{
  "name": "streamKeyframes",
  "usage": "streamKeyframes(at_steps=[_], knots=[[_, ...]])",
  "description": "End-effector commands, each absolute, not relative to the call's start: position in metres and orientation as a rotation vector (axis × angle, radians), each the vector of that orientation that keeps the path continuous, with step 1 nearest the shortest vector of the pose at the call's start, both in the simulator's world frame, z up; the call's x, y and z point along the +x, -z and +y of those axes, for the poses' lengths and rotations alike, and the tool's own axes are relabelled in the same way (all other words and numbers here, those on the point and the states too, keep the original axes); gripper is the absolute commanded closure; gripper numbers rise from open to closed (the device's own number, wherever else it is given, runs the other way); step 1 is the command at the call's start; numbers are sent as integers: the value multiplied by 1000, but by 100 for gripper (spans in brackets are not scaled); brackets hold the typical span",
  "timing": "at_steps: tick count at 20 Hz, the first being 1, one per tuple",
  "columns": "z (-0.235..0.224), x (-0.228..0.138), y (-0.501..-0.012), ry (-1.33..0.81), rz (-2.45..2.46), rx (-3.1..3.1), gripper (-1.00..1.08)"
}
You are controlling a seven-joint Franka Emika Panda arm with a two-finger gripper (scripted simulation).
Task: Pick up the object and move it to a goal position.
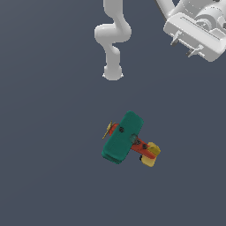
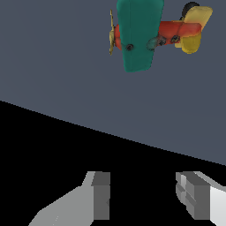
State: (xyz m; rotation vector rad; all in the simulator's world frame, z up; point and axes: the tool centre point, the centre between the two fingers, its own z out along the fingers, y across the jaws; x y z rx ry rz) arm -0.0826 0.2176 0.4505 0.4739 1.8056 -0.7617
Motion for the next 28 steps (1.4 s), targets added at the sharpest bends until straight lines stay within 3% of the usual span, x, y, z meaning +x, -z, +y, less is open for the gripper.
streamKeyframes(at_steps=[1, 28], knots=[[220, -80, -439, 823, 1810, 406, -20], [199, -55, -286, 1498, 1824, -343, -20]])
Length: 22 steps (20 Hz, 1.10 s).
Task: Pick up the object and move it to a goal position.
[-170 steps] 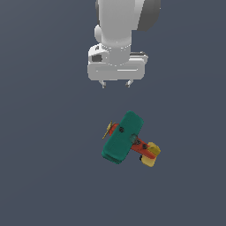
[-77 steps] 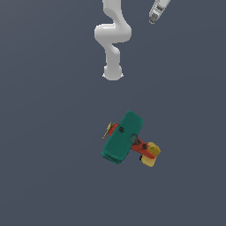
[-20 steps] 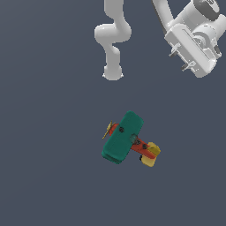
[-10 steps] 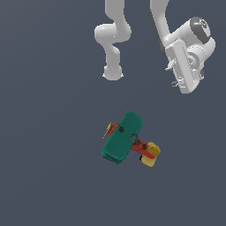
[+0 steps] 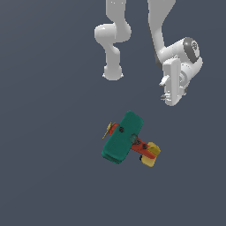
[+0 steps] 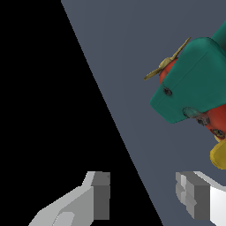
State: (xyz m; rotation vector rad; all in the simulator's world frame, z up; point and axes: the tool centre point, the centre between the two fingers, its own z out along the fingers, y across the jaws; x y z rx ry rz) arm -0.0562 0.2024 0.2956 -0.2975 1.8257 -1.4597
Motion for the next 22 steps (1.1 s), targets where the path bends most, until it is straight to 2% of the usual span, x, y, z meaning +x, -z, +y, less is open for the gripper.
streamKeyframes(at_steps=[1, 13, 22], knots=[[197, -55, -279, 1523, 1823, -372, -20], [163, -54, -202, 1789, 1807, -716, -20], [145, -56, -170, 1889, 1797, -861, -20]])
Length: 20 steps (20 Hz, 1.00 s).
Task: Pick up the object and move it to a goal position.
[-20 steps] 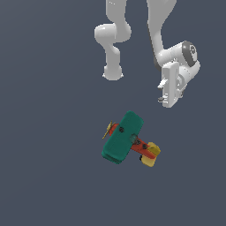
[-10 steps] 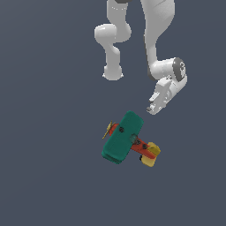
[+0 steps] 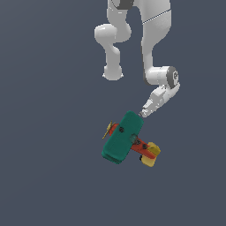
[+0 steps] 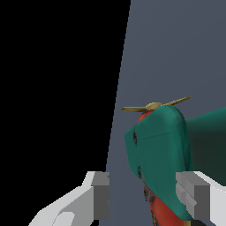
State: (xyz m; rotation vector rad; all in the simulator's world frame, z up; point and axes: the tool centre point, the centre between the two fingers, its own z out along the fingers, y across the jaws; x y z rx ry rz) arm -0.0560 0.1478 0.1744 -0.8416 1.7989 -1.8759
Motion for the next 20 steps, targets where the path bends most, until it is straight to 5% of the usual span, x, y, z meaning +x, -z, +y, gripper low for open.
streamKeyframes(at_steps=[1, 20], knots=[[144, -57, -168, 1896, 1797, -871, -20], [144, -54, -149, 1960, 1751, -1053, -20]])
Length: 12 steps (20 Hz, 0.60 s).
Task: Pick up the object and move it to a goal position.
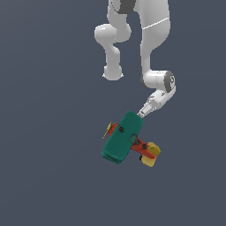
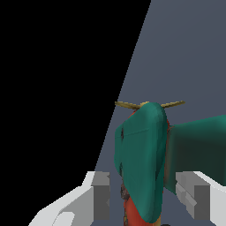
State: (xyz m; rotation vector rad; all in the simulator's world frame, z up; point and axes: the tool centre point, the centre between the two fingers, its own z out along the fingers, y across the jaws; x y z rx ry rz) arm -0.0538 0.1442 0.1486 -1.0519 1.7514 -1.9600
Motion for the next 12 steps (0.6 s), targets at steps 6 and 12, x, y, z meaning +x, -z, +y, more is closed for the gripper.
streamKeyframes(at_steps=[6, 12], knots=[[138, -58, -142, 1969, 1762, -1049, -20], [136, -59, -140, 1973, 1764, -1051, -20]])
